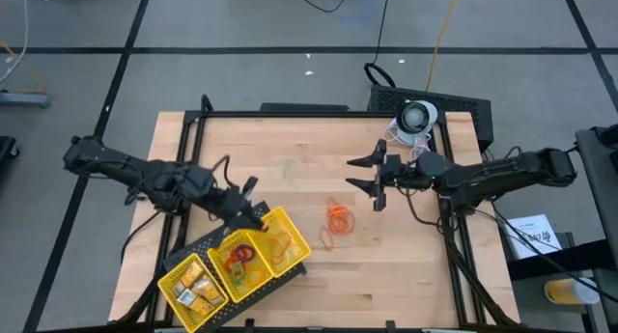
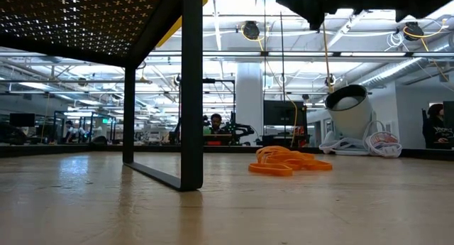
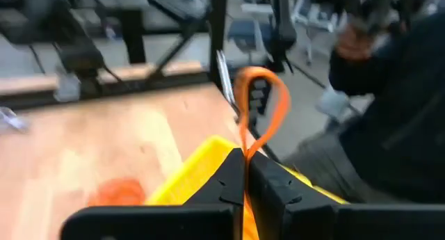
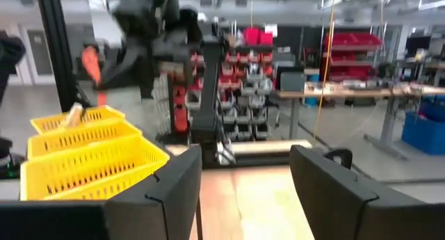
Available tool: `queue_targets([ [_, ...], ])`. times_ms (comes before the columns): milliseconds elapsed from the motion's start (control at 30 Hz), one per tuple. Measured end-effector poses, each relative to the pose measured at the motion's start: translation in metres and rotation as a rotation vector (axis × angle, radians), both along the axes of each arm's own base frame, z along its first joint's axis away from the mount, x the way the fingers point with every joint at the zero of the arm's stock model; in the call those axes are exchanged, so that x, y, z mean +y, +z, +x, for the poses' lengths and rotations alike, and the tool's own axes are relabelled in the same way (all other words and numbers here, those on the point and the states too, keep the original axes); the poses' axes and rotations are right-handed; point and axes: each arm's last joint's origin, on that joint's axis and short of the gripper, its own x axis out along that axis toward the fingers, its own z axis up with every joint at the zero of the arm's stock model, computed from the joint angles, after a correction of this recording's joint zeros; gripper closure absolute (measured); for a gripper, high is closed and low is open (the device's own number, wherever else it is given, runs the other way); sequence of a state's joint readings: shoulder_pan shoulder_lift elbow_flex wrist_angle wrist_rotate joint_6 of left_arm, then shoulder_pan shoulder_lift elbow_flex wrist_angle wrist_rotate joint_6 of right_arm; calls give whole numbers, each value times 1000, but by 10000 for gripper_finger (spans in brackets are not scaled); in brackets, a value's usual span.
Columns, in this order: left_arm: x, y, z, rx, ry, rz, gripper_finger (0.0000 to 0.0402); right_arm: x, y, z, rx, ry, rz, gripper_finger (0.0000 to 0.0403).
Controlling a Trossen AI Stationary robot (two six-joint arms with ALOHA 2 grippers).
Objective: Pick & Place Office Desk Supplies
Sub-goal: Put the orange rubber band into the right yellow bin on the shelf
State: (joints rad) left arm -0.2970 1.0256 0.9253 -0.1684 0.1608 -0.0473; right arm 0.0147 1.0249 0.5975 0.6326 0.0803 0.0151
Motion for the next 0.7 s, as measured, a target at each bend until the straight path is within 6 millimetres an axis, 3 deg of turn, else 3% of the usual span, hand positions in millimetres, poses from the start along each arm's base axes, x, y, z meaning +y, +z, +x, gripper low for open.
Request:
queue_targets([
  [467,-15,-32,27,172,51,-6,361,0,-4,-5,-82,6,7,199],
  [700,-14,-33,29,188,69,-50,280,0,-5,-5,-77,5,3,202],
])
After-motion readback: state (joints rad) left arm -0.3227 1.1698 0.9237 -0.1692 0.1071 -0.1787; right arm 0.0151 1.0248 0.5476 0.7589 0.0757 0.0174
